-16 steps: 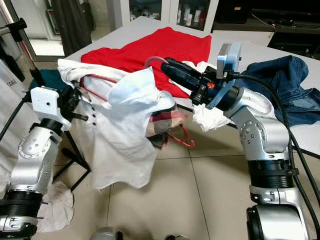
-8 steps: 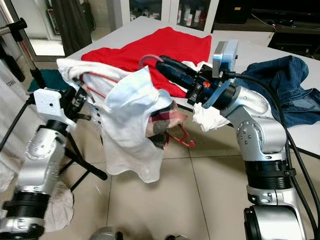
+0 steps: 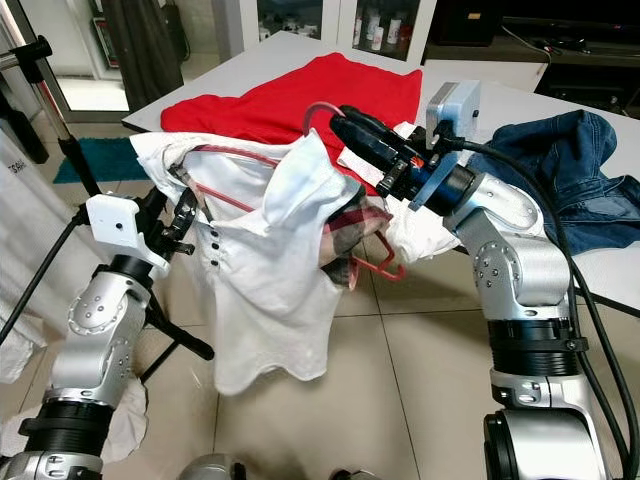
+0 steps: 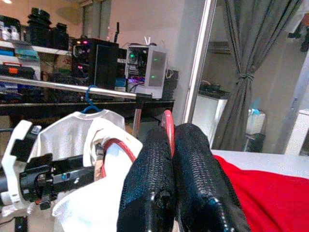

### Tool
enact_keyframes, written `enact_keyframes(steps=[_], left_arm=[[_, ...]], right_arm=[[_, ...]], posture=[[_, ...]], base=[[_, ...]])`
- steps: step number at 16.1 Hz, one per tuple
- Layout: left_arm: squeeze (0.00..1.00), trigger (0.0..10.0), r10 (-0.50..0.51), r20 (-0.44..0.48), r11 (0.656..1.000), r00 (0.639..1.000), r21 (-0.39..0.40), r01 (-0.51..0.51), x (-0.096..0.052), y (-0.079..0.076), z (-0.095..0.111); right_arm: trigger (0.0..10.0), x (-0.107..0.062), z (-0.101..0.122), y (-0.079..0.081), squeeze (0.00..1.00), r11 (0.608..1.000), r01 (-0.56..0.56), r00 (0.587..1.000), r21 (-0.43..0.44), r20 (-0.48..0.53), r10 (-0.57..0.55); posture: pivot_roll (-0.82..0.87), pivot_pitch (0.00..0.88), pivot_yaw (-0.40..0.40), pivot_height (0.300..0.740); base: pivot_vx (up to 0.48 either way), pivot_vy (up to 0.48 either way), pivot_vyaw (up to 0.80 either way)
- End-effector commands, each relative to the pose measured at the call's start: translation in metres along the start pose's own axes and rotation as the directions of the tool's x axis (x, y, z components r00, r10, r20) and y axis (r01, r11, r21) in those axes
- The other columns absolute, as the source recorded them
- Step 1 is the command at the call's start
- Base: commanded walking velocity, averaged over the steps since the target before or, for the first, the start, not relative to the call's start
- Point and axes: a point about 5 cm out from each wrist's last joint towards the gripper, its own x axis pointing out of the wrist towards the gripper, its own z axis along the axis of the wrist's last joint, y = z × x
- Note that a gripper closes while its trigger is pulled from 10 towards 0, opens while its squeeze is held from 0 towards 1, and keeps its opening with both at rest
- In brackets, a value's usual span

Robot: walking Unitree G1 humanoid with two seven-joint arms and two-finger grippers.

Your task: Hang hanger

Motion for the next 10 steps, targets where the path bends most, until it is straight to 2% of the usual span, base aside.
enact_keyframes(steps=[1,5,6,7,8,10], left_arm=[[0.0,10.0,-0.084,0.097,0.996,0.992,0.007,0.083,0.008,-0.022,0.019],[0.0,10.0,-0.073,0.109,0.996,0.991,-0.039,0.078,0.006,-0.039,0.018],[0.22,10.0,-0.091,0.106,0.995,0.99,-0.024,0.094,0.005,-0.046,0.016],[0.65,10.0,-0.105,0.106,0.994,0.989,-0.008,0.107,0.004,-0.05,0.016],[1.0,10.0,-0.118,0.108,0.993,0.987,0.007,0.118,0.004,-0.052,0.017],[1.0,10.0,-0.126,0.102,0.991,0.987,0.049,0.122,0.003,-0.052,0.016]], right_arm=[[0.0,0.009,-0.014,0.006,0.13,0.999,-0.033,0.998,0.032,-0.055,0.035],[0.0,0.013,-0.017,0.002,0.14,1.0,0.016,0.998,0.017,-0.067,-0.015],[0.0,0.015,-0.019,0.0,0.14,0.999,0.04,0.996,0.003,-0.078,-0.039],[0.0,0.016,-0.021,-0.001,0.14,0.999,0.051,0.995,-0.007,-0.086,-0.051],[0.0,0.017,-0.022,-0.001,0.14,0.998,0.056,0.994,-0.012,-0.09,-0.057],[0.0,0.019,-0.026,-0.001,0.14,0.996,0.082,0.991,-0.037,-0.106,-0.085]], posture=[[0.07,0.0,-0.004,0.74],[0.07,0.0,-0.004,0.74],[0.08,0.0,-0.008,0.74],[0.08,0.0,-0.009,0.74],[0.08,0.0,-0.009,0.74],[0.08,0.0,-0.009,0.74]], base=[[0.0,0.0,0.0],[0.0,0.0,0.0],[0.0,0.0,0.0],[0.0,0.0,0.0],[0.0,0.0,0.0],[0.0,0.0,0.0]])
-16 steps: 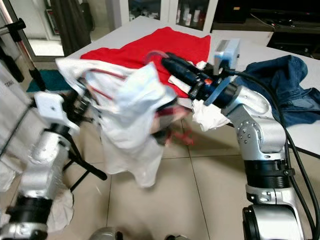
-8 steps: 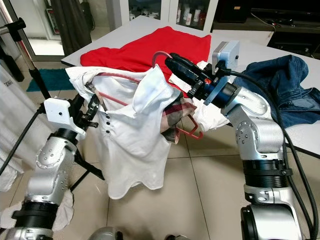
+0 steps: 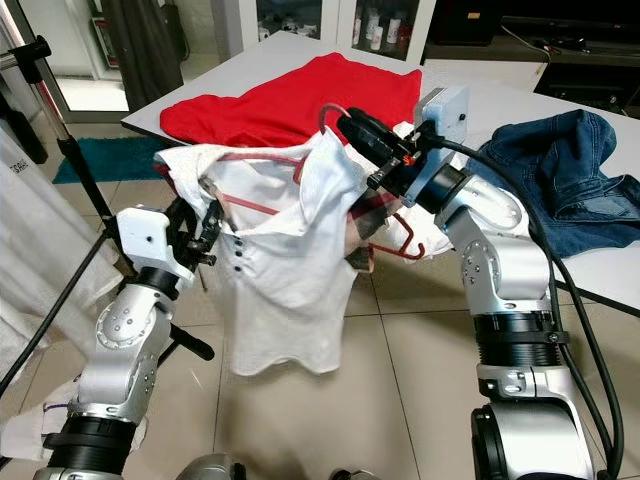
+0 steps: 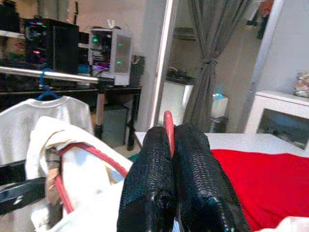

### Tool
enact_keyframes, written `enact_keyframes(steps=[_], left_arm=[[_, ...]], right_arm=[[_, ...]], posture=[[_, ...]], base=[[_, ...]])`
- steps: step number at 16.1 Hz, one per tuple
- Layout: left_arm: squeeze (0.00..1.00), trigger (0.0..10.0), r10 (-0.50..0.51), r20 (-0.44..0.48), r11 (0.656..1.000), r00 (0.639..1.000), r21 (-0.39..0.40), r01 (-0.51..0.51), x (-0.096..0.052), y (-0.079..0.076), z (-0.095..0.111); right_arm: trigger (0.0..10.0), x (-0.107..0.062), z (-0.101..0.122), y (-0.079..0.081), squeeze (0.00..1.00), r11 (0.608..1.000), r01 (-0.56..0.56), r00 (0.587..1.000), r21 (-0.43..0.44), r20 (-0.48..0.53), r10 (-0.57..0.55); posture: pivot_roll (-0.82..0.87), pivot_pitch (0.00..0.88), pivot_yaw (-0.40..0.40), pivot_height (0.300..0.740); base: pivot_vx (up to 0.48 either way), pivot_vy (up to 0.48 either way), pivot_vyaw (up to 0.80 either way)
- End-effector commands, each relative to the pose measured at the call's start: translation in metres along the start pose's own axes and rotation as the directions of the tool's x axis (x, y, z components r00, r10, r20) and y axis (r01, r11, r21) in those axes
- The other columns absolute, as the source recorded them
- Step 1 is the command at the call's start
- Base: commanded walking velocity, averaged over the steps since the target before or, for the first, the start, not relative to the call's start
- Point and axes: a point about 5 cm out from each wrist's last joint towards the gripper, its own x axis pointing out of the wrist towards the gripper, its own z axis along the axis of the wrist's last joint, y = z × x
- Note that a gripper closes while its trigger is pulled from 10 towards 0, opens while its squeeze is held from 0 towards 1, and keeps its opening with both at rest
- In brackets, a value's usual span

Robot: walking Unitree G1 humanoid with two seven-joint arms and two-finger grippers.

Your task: Hang hanger

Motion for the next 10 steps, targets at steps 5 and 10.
enact_keyframes(steps=[5,10], left_arm=[[0.0,10.0,-0.084,0.135,0.996,0.987,0.055,0.077,0.009,-0.021,0.026],[0.0,10.0,-0.068,0.181,0.994,0.981,0.094,0.052,0.013,-0.021,0.036]], right_arm=[[0.0,0.037,-0.022,0.028,0.14,0.998,0.051,0.997,-0.032,-0.05,-0.052],[0.0,0.058,-0.021,0.03,0.13,0.98,0.187,0.982,-0.062,-0.015,-0.189]], posture=[[0.08,0.0,-0.013,0.74],[0.09,0.0,-0.022,0.74]], base=[[0.0,0.0,0.0],[0.0,0.0,0.0]])
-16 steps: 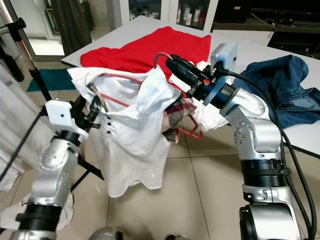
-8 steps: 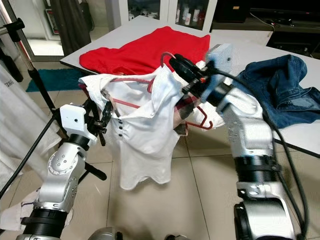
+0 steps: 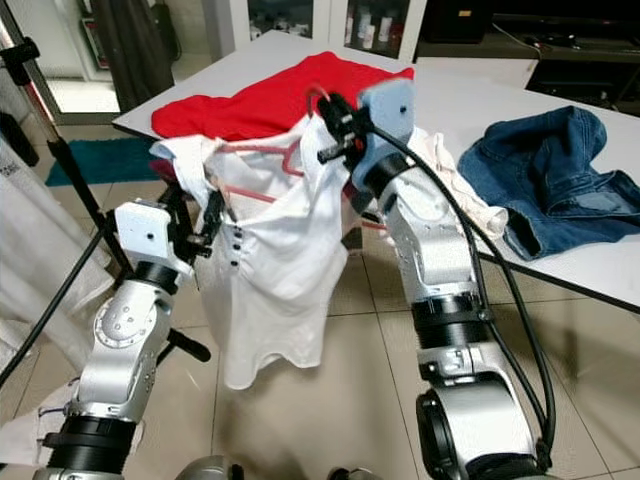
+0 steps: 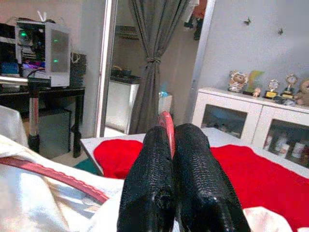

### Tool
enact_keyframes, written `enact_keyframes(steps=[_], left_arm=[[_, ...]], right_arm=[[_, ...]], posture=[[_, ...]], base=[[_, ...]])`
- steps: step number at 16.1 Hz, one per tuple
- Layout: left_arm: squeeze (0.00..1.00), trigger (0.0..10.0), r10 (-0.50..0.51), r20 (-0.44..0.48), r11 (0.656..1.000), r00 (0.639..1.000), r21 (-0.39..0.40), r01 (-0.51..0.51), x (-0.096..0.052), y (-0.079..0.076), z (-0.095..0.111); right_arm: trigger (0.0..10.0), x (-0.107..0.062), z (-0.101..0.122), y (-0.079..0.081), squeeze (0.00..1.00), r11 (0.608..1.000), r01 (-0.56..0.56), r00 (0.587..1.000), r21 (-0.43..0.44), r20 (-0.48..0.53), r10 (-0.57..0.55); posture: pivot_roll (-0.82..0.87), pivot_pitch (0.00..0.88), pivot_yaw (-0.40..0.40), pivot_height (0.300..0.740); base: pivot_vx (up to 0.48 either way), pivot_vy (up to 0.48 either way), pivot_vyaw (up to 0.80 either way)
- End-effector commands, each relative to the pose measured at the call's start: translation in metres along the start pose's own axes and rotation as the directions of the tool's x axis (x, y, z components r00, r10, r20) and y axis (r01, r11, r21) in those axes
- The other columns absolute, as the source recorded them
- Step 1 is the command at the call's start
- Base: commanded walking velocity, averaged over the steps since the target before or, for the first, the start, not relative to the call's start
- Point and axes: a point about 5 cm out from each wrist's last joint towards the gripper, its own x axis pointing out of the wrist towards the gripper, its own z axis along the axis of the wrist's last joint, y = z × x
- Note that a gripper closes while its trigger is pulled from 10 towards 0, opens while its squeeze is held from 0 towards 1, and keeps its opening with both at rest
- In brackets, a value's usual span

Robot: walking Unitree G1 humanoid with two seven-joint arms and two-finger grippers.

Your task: Hang hanger

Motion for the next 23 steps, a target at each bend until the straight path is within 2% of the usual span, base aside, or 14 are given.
enact_keyframes(steps=[1,2,4,5,7,9,10,11,13,14,15,16,17,23], left_arm=[[0.92,10.0,-0.063,0.1,0.998,0.993,0.028,0.06,0.011,-0.015,0.02],[1.0,10.0,-0.035,0.088,0.999,0.995,0.038,0.032,0.01,-0.011,0.018],[1.0,10.0,0.022,0.068,0.999,0.997,0.043,-0.025,0.012,-0.003,0.016],[0.0,10.0,0.069,0.06,0.996,0.996,0.045,-0.072,0.015,0.006,0.016],[0.0,10.0,0.138,0.066,0.989,0.988,0.041,-0.141,0.021,0.022,0.02],[1.0,10.0,0.122,0.095,0.992,0.988,0.021,-0.124,0.026,0.035,0.03],[1.0,10.0,0.09,0.097,0.995,0.991,0.023,-0.092,0.027,0.034,0.032],[1.0,10.0,-0.06,0.039,0.998,0.997,0.002,0.06,0.025,0.026,0.027],[1.0,10.0,-0.194,-0.005,0.981,0.981,0.028,0.194,0.019,0.017,0.021],[1.0,10.0,-0.22,-0.022,0.974,0.975,0.051,0.221,0.017,0.016,0.019],[0.91,10.0,-0.232,-0.048,0.965,0.972,0.111,0.236,0.015,0.02,0.017],[0.18,10.0,-0.23,-0.053,0.964,0.972,0.122,0.234,0.015,0.025,0.019],[0.0,10.0,-0.232,-0.054,0.965,0.971,0.115,0.236,0.015,0.029,0.022],[0.0,10.0,-0.449,-0.039,0.893,0.893,-0.005,0.449,-0.002,0.018,0.028]], right_arm=[[0.0,0.005,-0.006,0.013,0.14,0.998,-0.054,0.998,-0.019,-0.037,0.054],[0.0,0.005,-0.007,0.009,0.14,0.999,-0.036,0.999,-0.031,-0.035,0.035],[0.0,0.005,-0.007,0.006,0.14,0.998,-0.016,0.999,-0.055,-0.029,0.015],[0.0,0.002,-0.006,0.007,0.13,0.997,-0.036,0.999,-0.064,-0.017,0.035],[0.0,-0.006,-0.004,0.013,0.13,0.992,-0.1,0.995,-0.075,0.011,0.101],[0.0,-0.016,-0.004,0.019,0.13,0.984,-0.151,0.987,-0.097,0.032,0.154],[0.0,-0.017,-0.004,0.021,0.14,0.982,-0.158,0.986,-0.103,0.034,0.162],[0.0,-0.021,-0.009,0.024,0.13,0.981,-0.145,0.989,-0.129,0.019,0.149],[0.0,-0.021,-0.016,0.026,0.14,0.985,-0.101,0.995,-0.143,-0.006,0.101],[0.0,-0.021,-0.017,0.026,0.14,0.985,-0.09,0.996,-0.149,-0.01,0.089],[0.0,-0.02,-0.016,0.025,0.14,0.98,-0.069,0.998,-0.185,-0.013,0.068],[0.0,-0.019,-0.015,0.023,0.14,0.972,-0.05,0.999,-0.231,-0.013,0.048],[0.0,-0.018,-0.014,0.02,0.14,0.962,-0.025,1.0,-0.27,-0.006,0.024],[0.0,-0.01,-0.004,0.029,0.14,0.94,0.029,0.996,-0.34,0.084,0.0]], posture=[[0.09,0.0,-0.022,0.74],[0.09,0.0,-0.024,0.74],[0.09,0.0,-0.023,0.74],[0.09,0.0,-0.022,0.74],[0.08,0.0,-0.021,0.74],[0.08,0.0,-0.021,0.74],[0.08,0.0,-0.021,0.74],[0.08,0.0,-0.016,0.74],[0.07,0.0,-0.009,0.74],[0.07,0.0,-0.008,0.74],[0.07,0.0,-0.009,0.74],[0.07,0.0,-0.013,0.74],[0.07,0.0,-0.015,0.74],[0.08,0.0,-0.028,0.74]], base=[[0.0,0.0,0.0],[0.0,0.0,0.0],[0.0,0.0,0.0],[0.0,0.0,0.0],[0.0,0.0,0.0],[0.0,0.0,0.0],[0.0,0.0,0.0],[0.0,0.0,0.0],[0.0,0.0,0.0],[0.0,0.0,0.0],[0.0,0.0,0.0],[0.0,0.0,0.0],[0.0,0.0,0.0],[0.0,0.0,0.0]])
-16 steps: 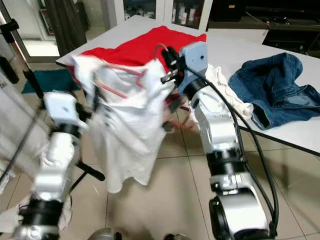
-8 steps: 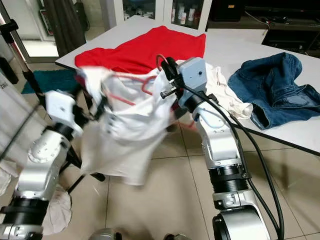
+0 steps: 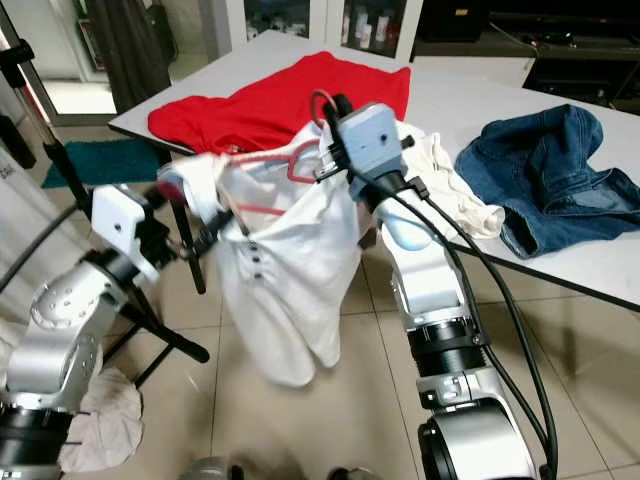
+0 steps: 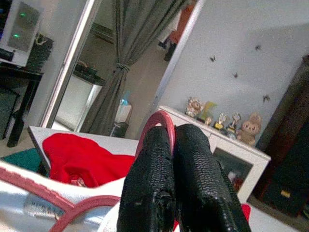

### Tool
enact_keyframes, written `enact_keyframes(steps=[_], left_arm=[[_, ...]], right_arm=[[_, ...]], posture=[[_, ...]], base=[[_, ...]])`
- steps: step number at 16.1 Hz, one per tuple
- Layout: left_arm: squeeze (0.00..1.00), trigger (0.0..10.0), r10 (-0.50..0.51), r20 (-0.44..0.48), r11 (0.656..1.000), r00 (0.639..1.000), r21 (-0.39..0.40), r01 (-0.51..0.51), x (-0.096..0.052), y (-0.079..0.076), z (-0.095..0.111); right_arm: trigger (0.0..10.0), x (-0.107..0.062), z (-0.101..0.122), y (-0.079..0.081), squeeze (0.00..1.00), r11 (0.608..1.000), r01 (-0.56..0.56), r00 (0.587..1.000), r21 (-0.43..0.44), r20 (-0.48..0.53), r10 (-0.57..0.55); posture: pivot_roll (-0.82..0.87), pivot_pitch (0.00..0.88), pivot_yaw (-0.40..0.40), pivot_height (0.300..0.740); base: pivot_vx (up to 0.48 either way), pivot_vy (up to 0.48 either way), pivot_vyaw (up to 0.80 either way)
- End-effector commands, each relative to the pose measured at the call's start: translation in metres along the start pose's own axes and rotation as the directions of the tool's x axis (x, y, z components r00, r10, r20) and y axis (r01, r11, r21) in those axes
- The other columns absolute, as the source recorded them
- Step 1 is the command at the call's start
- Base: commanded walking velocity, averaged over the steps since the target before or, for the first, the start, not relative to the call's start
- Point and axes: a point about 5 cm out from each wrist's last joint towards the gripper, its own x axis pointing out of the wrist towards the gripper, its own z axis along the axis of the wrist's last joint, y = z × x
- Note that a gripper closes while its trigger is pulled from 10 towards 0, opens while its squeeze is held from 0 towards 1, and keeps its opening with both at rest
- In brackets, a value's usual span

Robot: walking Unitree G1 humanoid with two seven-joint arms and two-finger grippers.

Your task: Hang hanger

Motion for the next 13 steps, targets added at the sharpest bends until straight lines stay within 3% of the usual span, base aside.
enact_keyframes(steps=[1,3,5,7,8,10,11,13], left_arm=[[0.0,10.0,-0.038,0.067,0.999,0.997,-0.004,0.038,0.008,-0.008,0.014],[0.0,10.0,0.001,0.077,0.999,0.997,-0.033,0.002,0.01,-0.004,0.015],[0.0,10.0,0.17,0.038,0.984,0.985,-0.068,-0.167,0.012,0.016,0.012],[0.0,10.0,0.226,0.055,0.955,0.973,-0.212,-0.21,0.01,0.025,0.015],[0.0,10.0,0.185,0.069,0.952,0.98,-0.259,-0.161,0.008,0.022,0.016],[0.0,10.0,0.031,0.088,0.986,0.996,-0.166,-0.016,0.001,0.009,0.019],[0.0,10.0,0.02,0.099,0.992,0.995,-0.126,-0.007,-0.001,0.009,0.021],[0.0,10.0,0.04,0.144,0.99,0.989,-0.139,-0.02,-0.003,0.013,0.028]], right_arm=[[0.0,0.002,0.003,0.013,0.14,0.997,-0.065,0.997,-0.036,0.028,0.066],[0.0,0.001,0.004,0.012,0.14,0.996,-0.066,0.997,-0.062,0.035,0.068],[0.0,-0.001,0.005,0.011,0.14,0.994,-0.05,0.997,-0.101,0.054,0.056],[0.0,-0.002,0.005,0.011,0.14,0.993,-0.038,0.997,-0.11,0.065,0.045],[0.0,-0.003,0.005,0.01,0.14,0.994,-0.026,0.997,-0.11,0.067,0.033],[0.0,-0.001,0.003,0.006,0.14,0.994,0.006,0.998,-0.109,0.058,0.0],[0.0,0.0,0.002,0.001,0.14,0.992,0.03,0.998,-0.119,0.051,-0.024],[0.0,0.0,-0.004,-0.005,0.14,0.988,0.071,0.997,-0.137,0.016,-0.069]], posture=[[0.08,0.0,-0.029,0.74],[0.08,0.0,-0.03,0.74],[0.07,0.0,-0.031,0.74],[0.07,0.0,-0.031,0.74],[0.07,0.0,-0.03,0.74],[0.07,0.0,-0.031,0.74],[0.07,0.0,-0.033,0.74],[0.07,0.0,-0.033,0.74]], base=[[0.0,0.0,0.0],[0.0,0.0,0.0],[0.0,0.0,0.0],[0.0,0.0,0.0],[0.0,0.0,0.0],[0.0,0.0,0.0],[0.0,0.0,0.0],[0.0,0.0,0.0]])
